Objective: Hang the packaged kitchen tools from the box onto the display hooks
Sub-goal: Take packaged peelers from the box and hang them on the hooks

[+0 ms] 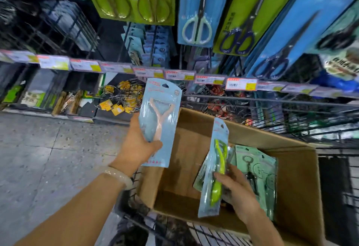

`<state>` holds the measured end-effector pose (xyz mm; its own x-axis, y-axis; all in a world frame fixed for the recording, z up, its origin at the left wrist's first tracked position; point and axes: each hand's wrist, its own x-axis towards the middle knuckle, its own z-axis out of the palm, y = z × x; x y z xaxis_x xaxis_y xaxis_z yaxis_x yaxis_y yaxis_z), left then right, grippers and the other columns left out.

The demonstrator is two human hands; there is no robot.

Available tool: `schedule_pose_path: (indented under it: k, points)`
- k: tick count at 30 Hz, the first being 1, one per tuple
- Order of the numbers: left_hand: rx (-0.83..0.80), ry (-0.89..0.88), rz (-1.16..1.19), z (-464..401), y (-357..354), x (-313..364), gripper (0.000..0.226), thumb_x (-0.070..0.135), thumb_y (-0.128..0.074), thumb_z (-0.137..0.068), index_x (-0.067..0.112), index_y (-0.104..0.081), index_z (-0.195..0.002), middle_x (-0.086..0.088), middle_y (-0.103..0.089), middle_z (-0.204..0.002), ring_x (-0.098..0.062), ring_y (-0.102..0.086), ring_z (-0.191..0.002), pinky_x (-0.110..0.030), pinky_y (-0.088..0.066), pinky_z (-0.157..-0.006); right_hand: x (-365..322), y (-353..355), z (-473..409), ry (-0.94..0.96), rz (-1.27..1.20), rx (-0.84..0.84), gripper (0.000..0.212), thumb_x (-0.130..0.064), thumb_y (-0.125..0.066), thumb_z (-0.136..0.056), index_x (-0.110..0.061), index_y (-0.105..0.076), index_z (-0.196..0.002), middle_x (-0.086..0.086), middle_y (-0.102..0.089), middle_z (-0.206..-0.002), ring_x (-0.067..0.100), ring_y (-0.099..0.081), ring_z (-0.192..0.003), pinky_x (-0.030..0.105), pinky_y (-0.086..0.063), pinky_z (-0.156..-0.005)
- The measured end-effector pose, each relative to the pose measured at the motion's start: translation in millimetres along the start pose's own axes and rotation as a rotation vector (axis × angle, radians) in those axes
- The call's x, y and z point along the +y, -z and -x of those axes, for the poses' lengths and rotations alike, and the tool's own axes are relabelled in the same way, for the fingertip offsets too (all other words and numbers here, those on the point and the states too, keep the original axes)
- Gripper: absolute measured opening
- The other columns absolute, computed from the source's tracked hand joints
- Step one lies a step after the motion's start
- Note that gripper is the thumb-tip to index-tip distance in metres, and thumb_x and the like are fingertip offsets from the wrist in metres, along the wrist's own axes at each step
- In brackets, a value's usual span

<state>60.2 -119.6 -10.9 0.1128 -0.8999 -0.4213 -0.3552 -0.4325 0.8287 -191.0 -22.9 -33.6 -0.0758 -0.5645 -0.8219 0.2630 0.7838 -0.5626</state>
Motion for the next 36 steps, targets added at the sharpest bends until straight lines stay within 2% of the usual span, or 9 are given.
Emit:
schedule_pose_path:
  k: [3,6,11,13,17,20,23,27,36]
  points:
    - [-0.011,-0.04,-0.003,12.1,4.9,2.7,0.079,-0.012,-0.071,-0.07,0.024,-0.031,-0.127,0.013,-0.05,-0.1,-0.009,-0.053,-0.09,-0.006,-0.04,-0.062,-17.9,-23.4,18.2,0.126,-0.064,0.014,0.033,-0.012,-0.069,-0.08,-0.019,-0.062,-0.112,0.008,-0.069,-0.1,0.02,-0.07,-0.08,0.031,-0.053,-0.062]
    - [0.003,-0.043,0.042,22.7,17.6,-0.1,0.08,-0.01,-0.074,-0.068,0.024,-0.032,-0.126,0.011,-0.052,-0.101,-0.017,-0.055,-0.099,-0.013,-0.045,-0.067,-30.7,-53.7,26.9,0.264,-0.061,0.093,0.041,-0.017,-0.072,-0.08,-0.023,-0.058,-0.117,0.006,-0.067,-0.103,0.021,-0.067,-0.09,0.038,-0.054,-0.077]
    - [0.054,-0.018,0.146,54.6,75.3,-10.9,0.091,0.004,-0.083,-0.055,0.03,-0.034,-0.128,0.003,-0.056,-0.108,-0.025,-0.059,-0.102,-0.05,-0.055,-0.08,-45.9,-127.9,51.3,0.485,0.059,0.059,0.051,-0.019,-0.076,-0.078,-0.022,-0.051,-0.122,0.004,-0.068,-0.109,0.019,-0.068,-0.095,0.036,-0.055,-0.078]
    - [0.096,-0.055,0.21,69.7,105.5,-16.6,0.089,0.014,-0.083,-0.049,0.031,-0.037,-0.124,0.006,-0.058,-0.107,-0.02,-0.061,-0.099,-0.045,-0.056,-0.077,-45.9,-163.3,62.9,0.561,0.097,0.055,0.054,-0.02,-0.08,-0.073,-0.02,-0.051,-0.119,0.004,-0.068,-0.11,0.018,-0.068,-0.094,0.036,-0.056,-0.081]
    - [0.21,-0.091,0.337,102.4,175.8,-30.9,0.086,0.022,-0.08,-0.042,0.029,-0.041,-0.119,0.005,-0.062,-0.102,-0.017,-0.065,-0.091,-0.038,-0.058,-0.067,-32.6,-243.4,97.9,0.74,0.269,0.022,0.058,-0.02,-0.083,-0.069,-0.017,-0.05,-0.117,-0.004,-0.064,-0.105,0.005,-0.063,-0.087,0.01,-0.049,-0.064]
    - [0.27,-0.112,0.415,124.7,232.0,-48.0,0.089,0.016,-0.084,-0.047,0.027,-0.038,-0.122,-0.003,-0.063,-0.105,-0.023,-0.066,-0.09,-0.045,-0.058,-0.069,-12.3,-301.7,118.9,0.796,0.364,-0.023,0.074,-0.023,-0.084,-0.067,-0.015,-0.043,-0.128,-0.001,-0.061,-0.116,0.015,-0.061,-0.101,0.025,-0.051,-0.08]
    - [0.357,-0.154,0.468,146.1,288.1,-72.9,0.078,-0.013,-0.079,-0.064,0.017,-0.037,-0.122,-0.005,-0.06,-0.103,-0.015,-0.063,-0.083,-0.021,-0.055,-0.057,13.0,-357.3,138.2,0.845,0.449,-0.095,0.088,-0.028,-0.087,-0.062,-0.016,-0.038,-0.135,0.001,-0.057,-0.125,0.019,-0.058,-0.112,0.044,-0.048,-0.096]
    - [0.473,-0.178,0.476,176.8,356.8,-101.3,0.07,-0.01,-0.077,-0.068,0.021,-0.039,-0.118,0.003,-0.058,-0.101,-0.008,-0.061,-0.085,-0.016,-0.051,-0.059,42.3,-424.1,167.2,0.931,0.516,-0.199,0.078,-0.022,-0.088,-0.06,-0.034,-0.039,-0.119,-0.003,-0.058,-0.119,0.017,-0.058,-0.11,0.043,-0.047,-0.096]
    - [0.674,-0.247,0.539,210.7,455.1,-119.3,0.074,0.002,-0.082,-0.058,0.028,-0.043,-0.116,0.005,-0.062,-0.103,0.006,-0.065,-0.077,-0.013,-0.051,-0.059,58.7,-528.1,206.7,1.03,0.463,-0.386,0.09,-0.023,-0.085,-0.066,-0.024,-0.033,-0.139,-0.001,-0.054,-0.13,0.017,-0.056,-0.116,0.045,-0.048,-0.098]
